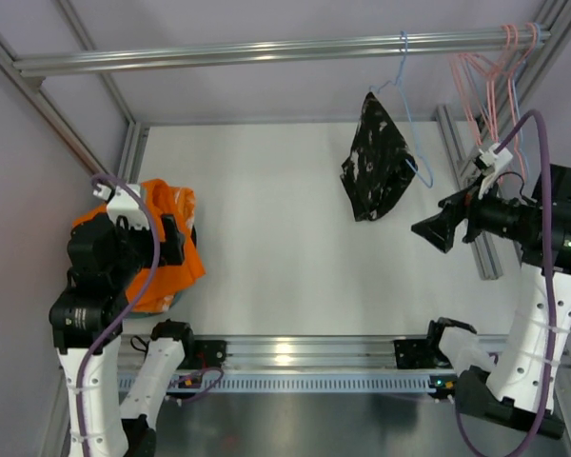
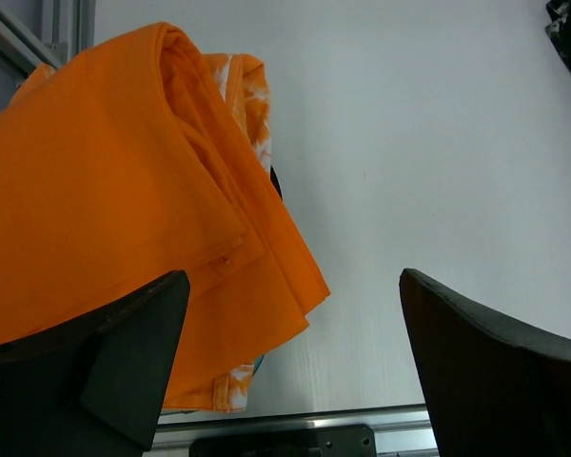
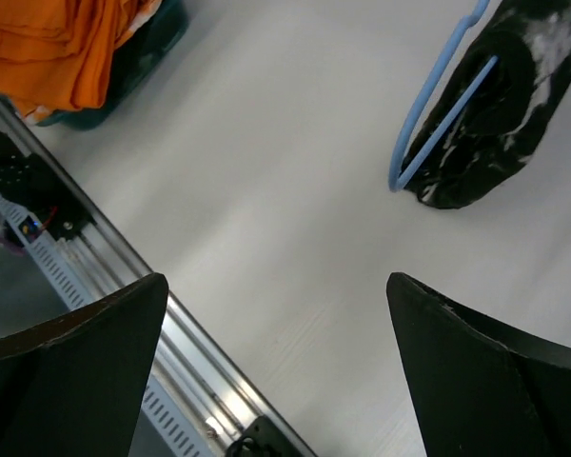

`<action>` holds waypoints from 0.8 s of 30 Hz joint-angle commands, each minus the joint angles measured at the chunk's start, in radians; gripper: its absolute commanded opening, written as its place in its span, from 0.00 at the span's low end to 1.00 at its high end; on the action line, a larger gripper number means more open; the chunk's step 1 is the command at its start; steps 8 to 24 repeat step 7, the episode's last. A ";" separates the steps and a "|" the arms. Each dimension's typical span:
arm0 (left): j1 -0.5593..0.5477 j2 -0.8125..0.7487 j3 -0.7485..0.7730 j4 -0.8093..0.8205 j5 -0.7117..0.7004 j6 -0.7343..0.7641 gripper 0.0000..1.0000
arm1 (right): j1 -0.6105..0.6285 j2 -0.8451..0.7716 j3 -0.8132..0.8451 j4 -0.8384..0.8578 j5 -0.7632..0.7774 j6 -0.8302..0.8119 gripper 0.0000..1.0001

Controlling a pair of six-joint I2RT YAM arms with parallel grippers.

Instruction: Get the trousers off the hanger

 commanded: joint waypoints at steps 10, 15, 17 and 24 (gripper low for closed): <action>0.007 -0.033 0.034 -0.033 -0.002 0.014 0.98 | 0.176 -0.161 -0.161 0.092 0.029 0.202 0.99; 0.007 -0.033 0.034 -0.033 -0.002 0.014 0.98 | 0.176 -0.161 -0.161 0.092 0.029 0.202 0.99; 0.007 -0.033 0.034 -0.033 -0.002 0.014 0.98 | 0.176 -0.161 -0.161 0.092 0.029 0.202 0.99; 0.007 -0.033 0.034 -0.033 -0.002 0.014 0.98 | 0.176 -0.161 -0.161 0.092 0.029 0.202 0.99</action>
